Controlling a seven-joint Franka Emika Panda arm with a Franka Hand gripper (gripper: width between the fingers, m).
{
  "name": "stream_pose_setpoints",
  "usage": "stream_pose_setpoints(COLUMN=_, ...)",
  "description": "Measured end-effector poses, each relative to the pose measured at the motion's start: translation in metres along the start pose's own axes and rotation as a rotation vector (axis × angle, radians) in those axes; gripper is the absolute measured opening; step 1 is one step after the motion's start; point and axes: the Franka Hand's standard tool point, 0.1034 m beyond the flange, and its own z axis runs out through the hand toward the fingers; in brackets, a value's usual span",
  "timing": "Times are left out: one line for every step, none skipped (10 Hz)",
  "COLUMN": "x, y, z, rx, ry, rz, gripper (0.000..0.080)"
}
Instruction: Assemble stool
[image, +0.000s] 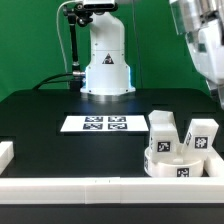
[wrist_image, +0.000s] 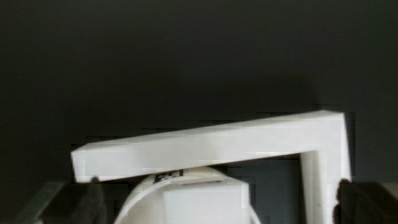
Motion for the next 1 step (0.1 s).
stream_pose_setpoints(x=0.0005, y=0.0007, z=0.0014, rx=-0.002, ry=0.001, rz=0.0, gripper=0.0649)
